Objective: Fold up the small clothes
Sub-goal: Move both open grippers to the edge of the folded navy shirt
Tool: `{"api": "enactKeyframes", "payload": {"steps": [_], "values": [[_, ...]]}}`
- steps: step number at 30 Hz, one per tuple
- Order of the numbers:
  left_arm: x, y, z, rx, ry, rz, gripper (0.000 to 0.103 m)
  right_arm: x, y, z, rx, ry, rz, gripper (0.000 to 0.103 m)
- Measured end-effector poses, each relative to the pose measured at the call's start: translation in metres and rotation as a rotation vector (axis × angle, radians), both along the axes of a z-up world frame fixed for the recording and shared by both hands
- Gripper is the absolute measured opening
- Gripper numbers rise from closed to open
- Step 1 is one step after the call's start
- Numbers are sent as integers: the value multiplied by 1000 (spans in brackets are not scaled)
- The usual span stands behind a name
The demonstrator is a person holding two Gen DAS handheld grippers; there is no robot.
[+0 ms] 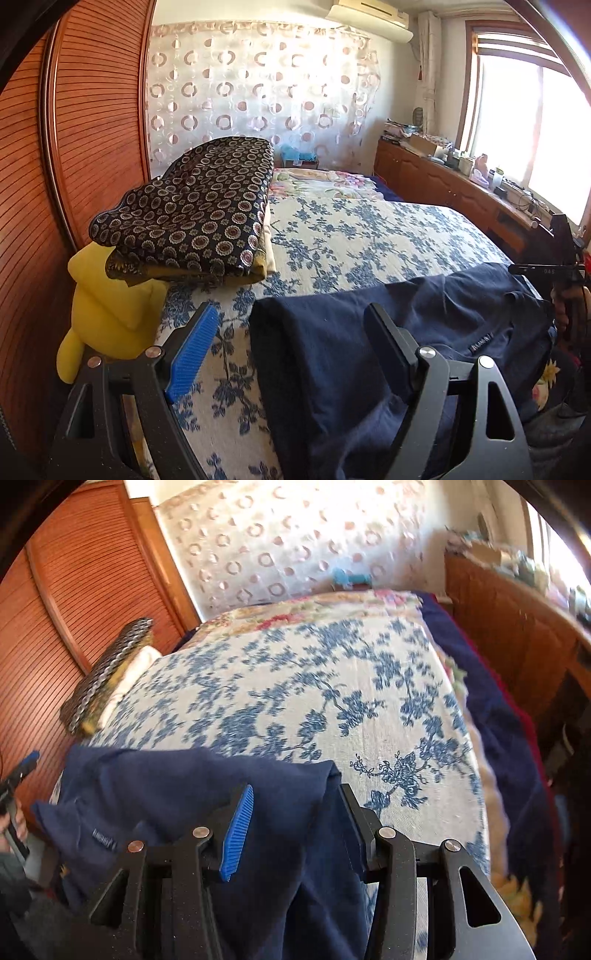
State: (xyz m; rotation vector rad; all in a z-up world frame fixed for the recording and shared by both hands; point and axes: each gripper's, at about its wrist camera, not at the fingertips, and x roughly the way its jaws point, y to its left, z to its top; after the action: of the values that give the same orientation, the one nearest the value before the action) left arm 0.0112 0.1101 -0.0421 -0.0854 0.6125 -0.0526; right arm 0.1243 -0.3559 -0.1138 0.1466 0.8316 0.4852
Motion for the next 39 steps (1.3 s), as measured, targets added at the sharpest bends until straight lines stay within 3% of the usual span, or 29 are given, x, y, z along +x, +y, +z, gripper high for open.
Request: {"api": "enactKeyframes", "payload": {"steps": [2,3,4,5,10,12,18,21,22,23,26,28,36,38,39], "values": [[4,0,-2,1,5,1,82,7,3,-3,-7,21,-2,47],[5,-1,-3,1,7,-1,82,6,5,-3,-6,22,18,41],[8,-1,-4,0,15,-3,82,5,9,-1,-11,14,39,10],[11,-1,-5,-2,21,-5,82,1,12,3,-26,-5,51,4],[21,-2,-9,-15,30,-14,82,-26,-2,32,-25,-159,-9,4],[23,-3,-8,-11,28,-16,82,-29,-10,35,-39,-150,-59,4],[39,3,-16,-14,71,-23,82,-18,0,24,-100,-113,-48,4],[49,7,-25,-35,111,-30,82,-15,2,31,-106,-134,-52,32],[52,8,-29,-40,125,-33,82,-10,4,28,-112,-141,-53,50],[55,9,-33,-43,141,-37,82,-9,3,27,-113,-148,-58,63],[61,9,-42,-48,180,-43,77,1,2,12,-123,-114,-54,68],[66,10,-49,-73,209,-53,67,8,2,4,-102,-77,-31,68],[73,9,-62,-103,257,-72,65,26,6,-13,-93,-21,4,69],[74,8,-61,-115,260,-87,49,28,8,-13,-106,-23,8,69],[74,8,-61,-120,261,-94,45,28,9,-13,-111,-27,12,69]]}}
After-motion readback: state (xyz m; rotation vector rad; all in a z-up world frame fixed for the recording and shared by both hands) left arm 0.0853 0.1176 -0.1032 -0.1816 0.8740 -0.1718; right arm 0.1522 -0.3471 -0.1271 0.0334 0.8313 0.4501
